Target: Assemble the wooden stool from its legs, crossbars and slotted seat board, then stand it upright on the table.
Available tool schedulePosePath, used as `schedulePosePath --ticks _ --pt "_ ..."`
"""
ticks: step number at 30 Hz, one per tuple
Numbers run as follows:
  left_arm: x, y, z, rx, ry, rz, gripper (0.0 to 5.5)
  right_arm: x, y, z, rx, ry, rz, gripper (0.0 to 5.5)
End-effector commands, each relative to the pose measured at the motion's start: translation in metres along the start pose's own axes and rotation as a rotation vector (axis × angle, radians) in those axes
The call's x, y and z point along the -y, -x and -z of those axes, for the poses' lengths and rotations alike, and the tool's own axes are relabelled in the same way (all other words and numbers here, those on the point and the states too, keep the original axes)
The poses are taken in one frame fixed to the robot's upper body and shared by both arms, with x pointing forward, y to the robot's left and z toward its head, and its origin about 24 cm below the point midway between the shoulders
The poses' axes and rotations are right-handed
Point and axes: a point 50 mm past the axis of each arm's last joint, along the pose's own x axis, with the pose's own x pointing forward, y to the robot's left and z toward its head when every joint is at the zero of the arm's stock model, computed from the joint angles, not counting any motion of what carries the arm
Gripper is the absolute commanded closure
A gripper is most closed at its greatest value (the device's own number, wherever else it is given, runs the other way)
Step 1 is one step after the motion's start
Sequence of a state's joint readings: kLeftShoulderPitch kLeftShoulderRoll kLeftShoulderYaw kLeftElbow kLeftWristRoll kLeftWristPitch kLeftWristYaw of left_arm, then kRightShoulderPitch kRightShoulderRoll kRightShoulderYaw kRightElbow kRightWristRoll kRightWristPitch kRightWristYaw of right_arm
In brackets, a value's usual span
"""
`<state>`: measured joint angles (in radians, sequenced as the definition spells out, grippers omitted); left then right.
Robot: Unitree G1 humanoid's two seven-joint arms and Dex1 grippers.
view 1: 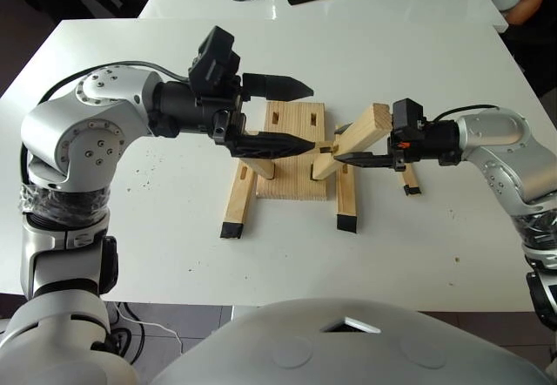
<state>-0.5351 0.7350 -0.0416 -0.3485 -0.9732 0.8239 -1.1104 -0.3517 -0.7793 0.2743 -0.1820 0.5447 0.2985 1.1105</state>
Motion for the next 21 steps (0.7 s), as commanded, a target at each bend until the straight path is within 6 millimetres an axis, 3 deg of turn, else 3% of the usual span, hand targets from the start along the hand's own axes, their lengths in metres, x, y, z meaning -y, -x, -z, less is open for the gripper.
schedulePosePath --ticks 1,9,21 --pt "0.003 -0.005 0.01 -0.043 0.039 0.028 1.16 -0.004 0.001 0.032 -0.17 -0.094 0.031 3.47" --pt "0.0 -0.008 0.007 -0.045 0.035 0.032 1.16 -0.003 0.0 0.03 -0.169 -0.094 0.032 3.47" --pt "-0.003 -0.001 -0.034 0.103 0.005 0.03 1.16 -0.013 0.001 0.034 -0.178 -0.103 0.012 3.47"
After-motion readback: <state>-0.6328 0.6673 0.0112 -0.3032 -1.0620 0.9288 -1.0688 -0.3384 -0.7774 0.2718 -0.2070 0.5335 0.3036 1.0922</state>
